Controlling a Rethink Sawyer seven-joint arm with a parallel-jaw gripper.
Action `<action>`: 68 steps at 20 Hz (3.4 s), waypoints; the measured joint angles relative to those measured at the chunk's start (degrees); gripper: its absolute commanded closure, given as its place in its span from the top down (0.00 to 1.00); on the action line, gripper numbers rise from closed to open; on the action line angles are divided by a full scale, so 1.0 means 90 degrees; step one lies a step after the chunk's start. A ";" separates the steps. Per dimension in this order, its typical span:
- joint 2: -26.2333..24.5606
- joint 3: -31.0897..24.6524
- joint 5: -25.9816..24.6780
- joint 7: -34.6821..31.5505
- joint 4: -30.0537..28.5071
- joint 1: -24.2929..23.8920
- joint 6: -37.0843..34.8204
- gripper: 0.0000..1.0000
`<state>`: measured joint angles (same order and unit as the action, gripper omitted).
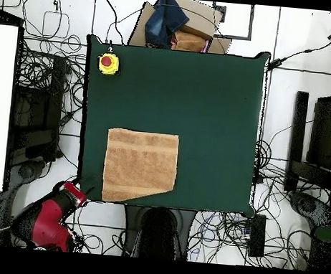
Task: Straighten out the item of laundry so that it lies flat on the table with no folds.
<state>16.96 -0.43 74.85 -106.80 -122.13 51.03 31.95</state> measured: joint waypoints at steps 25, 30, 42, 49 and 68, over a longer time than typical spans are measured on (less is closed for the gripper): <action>-0.0159 0.0026 0.0511 0.0999 -0.0002 0.0459 0.0004 1.00; -0.0484 0.0153 0.0420 0.0999 0.0006 0.0457 0.0009 1.00; -0.1365 0.0575 -0.0127 0.0999 0.0253 0.0413 0.0084 1.00; -0.1437 0.0772 -0.0182 0.0999 0.0412 0.0404 0.0086 1.00; -0.1788 0.1241 -0.1028 0.0999 0.1079 0.0116 0.0166 1.00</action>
<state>0.87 10.74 65.60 -97.80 -112.42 52.08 33.45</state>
